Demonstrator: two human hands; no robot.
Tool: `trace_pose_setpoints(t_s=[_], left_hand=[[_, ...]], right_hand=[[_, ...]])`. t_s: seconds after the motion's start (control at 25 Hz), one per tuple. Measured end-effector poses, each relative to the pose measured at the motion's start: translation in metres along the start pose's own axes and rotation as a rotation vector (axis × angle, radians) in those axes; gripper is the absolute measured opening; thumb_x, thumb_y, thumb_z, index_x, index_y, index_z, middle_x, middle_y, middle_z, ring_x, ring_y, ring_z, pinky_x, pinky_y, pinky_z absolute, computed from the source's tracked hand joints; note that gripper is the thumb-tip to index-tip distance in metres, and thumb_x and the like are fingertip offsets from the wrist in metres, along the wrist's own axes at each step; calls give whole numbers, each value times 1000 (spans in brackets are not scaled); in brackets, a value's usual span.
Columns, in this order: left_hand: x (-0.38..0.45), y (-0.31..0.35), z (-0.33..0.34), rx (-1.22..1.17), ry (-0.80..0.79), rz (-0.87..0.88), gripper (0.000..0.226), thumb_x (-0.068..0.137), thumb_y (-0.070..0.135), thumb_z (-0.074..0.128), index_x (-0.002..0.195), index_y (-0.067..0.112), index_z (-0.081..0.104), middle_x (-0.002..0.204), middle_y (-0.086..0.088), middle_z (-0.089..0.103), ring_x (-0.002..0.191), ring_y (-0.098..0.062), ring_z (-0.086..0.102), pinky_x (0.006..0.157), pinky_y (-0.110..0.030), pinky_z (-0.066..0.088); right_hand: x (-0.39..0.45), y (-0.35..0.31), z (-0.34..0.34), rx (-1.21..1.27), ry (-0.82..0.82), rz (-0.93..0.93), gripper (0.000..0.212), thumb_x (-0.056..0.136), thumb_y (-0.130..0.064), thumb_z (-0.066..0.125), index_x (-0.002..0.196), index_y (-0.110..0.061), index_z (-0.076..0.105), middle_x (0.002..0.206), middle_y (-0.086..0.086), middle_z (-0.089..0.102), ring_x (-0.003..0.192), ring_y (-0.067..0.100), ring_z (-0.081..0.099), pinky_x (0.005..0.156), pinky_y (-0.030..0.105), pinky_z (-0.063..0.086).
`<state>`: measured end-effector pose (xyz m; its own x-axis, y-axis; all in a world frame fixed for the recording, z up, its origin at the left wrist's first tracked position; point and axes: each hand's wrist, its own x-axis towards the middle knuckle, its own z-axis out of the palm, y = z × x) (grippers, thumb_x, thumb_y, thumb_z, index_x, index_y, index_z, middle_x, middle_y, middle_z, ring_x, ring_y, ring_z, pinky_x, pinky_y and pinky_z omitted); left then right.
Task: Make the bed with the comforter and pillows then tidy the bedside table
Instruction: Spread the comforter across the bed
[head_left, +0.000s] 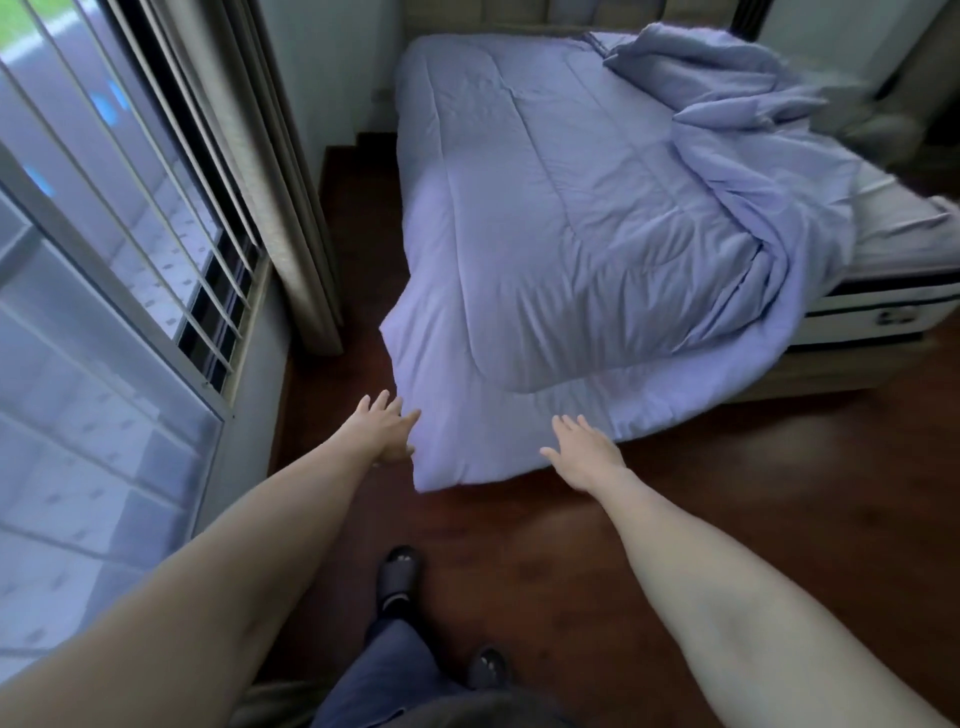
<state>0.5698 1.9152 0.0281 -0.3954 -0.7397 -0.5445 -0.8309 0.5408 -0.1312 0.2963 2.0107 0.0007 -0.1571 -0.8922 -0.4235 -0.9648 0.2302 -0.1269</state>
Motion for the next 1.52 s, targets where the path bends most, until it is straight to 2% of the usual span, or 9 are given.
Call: trace_pose_setpoints(t_s=[0.28, 0.64, 1.08, 1.52], left_hand=[[33, 51, -84, -27, 131, 91, 67, 99, 52, 29, 153, 19, 10, 161, -13, 8, 149, -31, 1, 120, -50, 7], [140, 132, -178, 25, 159, 233, 72, 99, 55, 28, 154, 15, 8, 161, -15, 3, 149, -32, 0, 120, -50, 7], [332, 209, -330, 7, 164, 341, 76, 98, 57, 25, 154, 11, 3, 161, -18, 0, 149, -30, -2, 121, -47, 6], [448, 334, -414, 92, 149, 445, 77, 97, 58, 27, 154, 10, 5, 160, -19, 5, 149, -31, 1, 121, -47, 9]], right_hand=[[4, 61, -53, 20, 142, 95, 69, 100, -49, 37, 154, -11, 15, 162, 4, 14, 150, 26, 8, 119, 42, 19], [48, 165, -131, 37, 211, 235, 69, 100, -50, 36, 154, -13, 14, 163, 4, 11, 150, 27, 7, 119, 43, 19], [176, 309, -234, 73, 210, 402, 72, 99, -52, 36, 155, -14, 12, 163, 2, 11, 150, 27, 7, 119, 42, 19], [243, 452, -276, 146, 217, 474, 70, 99, -51, 38, 154, -14, 16, 162, 3, 14, 149, 30, 11, 118, 44, 19]])
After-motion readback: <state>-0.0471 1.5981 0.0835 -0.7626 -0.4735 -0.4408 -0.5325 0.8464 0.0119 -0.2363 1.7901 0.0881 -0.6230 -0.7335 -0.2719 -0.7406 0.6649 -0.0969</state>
